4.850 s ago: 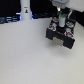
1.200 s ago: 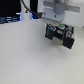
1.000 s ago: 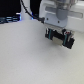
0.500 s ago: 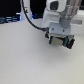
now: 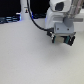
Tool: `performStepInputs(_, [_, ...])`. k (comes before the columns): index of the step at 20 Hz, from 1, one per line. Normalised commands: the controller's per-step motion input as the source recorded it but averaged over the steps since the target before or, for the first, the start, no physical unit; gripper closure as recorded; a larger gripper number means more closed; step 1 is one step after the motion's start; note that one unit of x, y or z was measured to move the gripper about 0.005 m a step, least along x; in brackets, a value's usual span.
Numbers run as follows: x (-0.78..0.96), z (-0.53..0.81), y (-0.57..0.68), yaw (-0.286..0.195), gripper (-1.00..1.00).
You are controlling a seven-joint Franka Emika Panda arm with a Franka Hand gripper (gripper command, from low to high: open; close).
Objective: Open the kcup holder, insert the kcup into the holder, and close the kcup holder
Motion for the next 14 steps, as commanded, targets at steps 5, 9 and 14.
performStepInputs(5, [-0.52,0.03,0.57,0.085,-1.0])
performStepInputs(9, [-0.68,0.01,0.43,0.099,-1.0])
performStepInputs(14, [-0.7,0.01,0.42,0.085,-1.0])
